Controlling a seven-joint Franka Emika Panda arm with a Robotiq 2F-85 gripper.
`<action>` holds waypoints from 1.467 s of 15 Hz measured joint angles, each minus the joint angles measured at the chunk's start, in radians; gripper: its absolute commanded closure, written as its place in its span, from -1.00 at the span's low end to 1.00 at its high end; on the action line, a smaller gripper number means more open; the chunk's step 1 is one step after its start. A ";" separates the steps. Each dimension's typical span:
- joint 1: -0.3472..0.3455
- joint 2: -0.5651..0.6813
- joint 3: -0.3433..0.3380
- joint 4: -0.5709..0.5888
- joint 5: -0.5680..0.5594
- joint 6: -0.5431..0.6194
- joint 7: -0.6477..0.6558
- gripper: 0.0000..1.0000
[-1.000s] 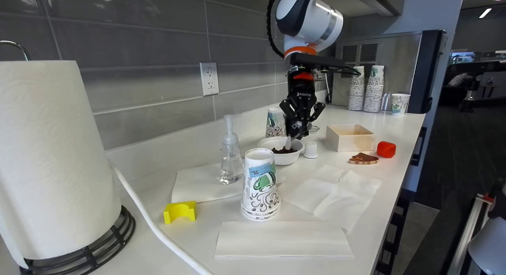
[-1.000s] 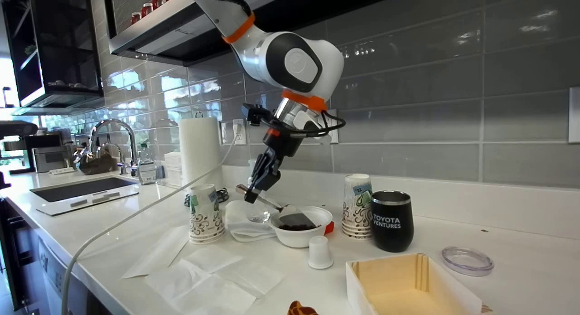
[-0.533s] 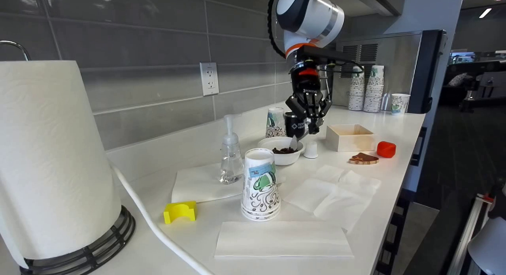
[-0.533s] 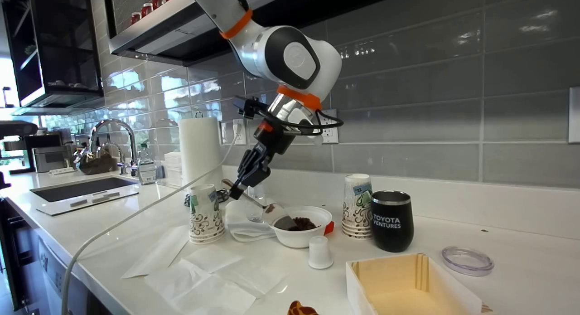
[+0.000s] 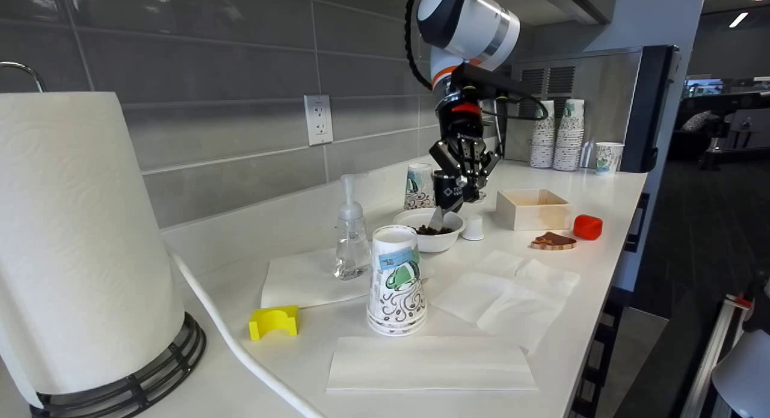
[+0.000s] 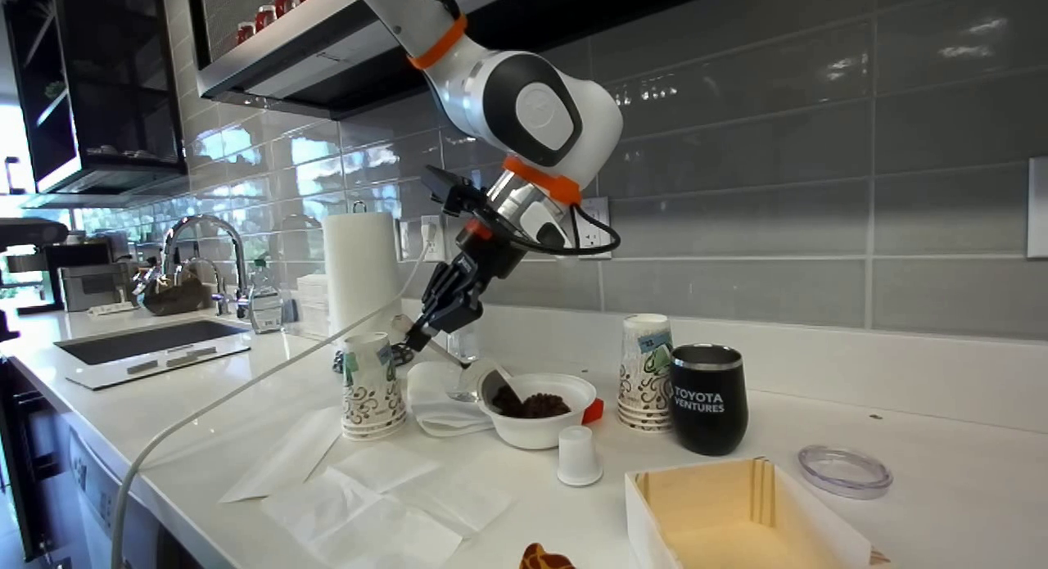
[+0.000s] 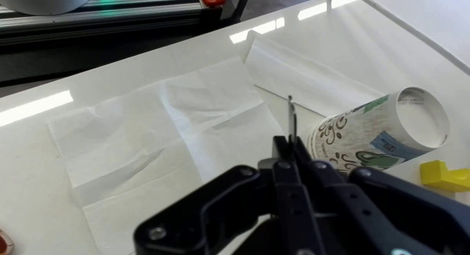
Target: Use the cake spatula to stir the contents in the white bowl.
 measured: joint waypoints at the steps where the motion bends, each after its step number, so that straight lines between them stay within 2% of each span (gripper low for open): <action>1: 0.000 0.010 0.000 0.007 0.010 0.000 -0.009 0.98; 5: -0.003 0.042 -0.002 0.032 0.042 0.011 -0.031 0.98; 13: -0.021 0.045 -0.020 0.036 0.045 0.135 -0.004 0.98; 22: -0.021 0.046 -0.022 0.028 -0.056 0.091 0.113 0.98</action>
